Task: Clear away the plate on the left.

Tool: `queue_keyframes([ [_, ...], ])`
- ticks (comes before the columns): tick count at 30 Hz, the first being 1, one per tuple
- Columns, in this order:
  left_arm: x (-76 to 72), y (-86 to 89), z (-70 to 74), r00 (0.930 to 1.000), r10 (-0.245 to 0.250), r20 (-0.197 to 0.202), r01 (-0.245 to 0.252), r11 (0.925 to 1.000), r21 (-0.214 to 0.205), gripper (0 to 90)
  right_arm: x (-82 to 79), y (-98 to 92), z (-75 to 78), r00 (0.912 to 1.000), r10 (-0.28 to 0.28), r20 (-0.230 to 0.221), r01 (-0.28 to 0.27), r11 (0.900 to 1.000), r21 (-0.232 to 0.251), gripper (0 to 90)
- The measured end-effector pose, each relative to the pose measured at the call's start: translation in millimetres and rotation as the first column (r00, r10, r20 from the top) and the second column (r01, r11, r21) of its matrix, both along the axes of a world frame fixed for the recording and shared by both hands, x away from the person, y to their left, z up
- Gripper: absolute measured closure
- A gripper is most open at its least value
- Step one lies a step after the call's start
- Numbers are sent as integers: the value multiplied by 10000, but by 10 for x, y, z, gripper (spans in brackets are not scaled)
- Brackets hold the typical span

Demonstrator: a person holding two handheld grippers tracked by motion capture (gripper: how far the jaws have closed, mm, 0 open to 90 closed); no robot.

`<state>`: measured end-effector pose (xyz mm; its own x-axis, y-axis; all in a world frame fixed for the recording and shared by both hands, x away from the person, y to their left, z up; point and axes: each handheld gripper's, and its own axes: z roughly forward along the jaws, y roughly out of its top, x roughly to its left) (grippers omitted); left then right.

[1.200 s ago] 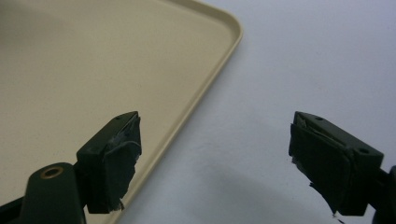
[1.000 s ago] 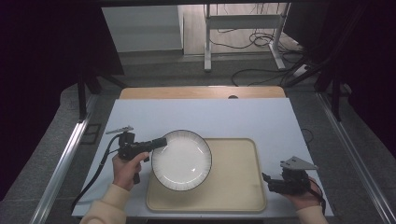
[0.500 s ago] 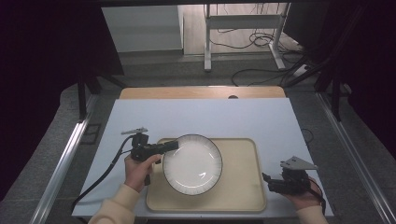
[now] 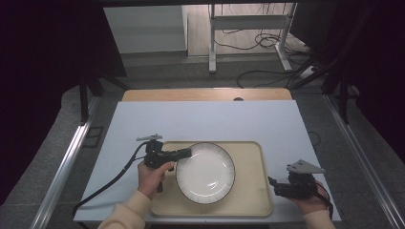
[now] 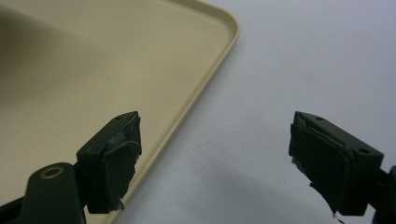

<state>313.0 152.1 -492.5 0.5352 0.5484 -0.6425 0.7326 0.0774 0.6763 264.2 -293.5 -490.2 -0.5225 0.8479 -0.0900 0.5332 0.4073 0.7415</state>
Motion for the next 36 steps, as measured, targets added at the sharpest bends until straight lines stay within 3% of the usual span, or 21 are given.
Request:
queue_keyframes([
  [20, 62, -158, -173, 9988, -103, -479, 103, 9999, -1, 800, 5, 4, -5, 10000, -4, -4, 4, 10000, -27, 177],
  [23, 76, -195, -232, 9982, -72, -591, 88, 9996, 268, 797, 1, 0, -2, 10000, 11, 16, -11, 10000, -36, 177],
  [28, 100, -197, -266, 9972, -17, -742, 39, 9995, 300, 803, -1, -7, -1, 10000, -11, 11, 11, 10000, -13, 177],
  [31, 121, -203, -310, 9968, 139, -783, -78, 9970, 775, 819, -3, -5, -2, 10000, 6, 15, -6, 10000, -30, 177],
  [36, 135, -205, -336, 9967, 215, -785, -130, 9942, 1064, 830, -11, -1, 0, 10000, 26, 36, -26, 10000, -45, 177],
])
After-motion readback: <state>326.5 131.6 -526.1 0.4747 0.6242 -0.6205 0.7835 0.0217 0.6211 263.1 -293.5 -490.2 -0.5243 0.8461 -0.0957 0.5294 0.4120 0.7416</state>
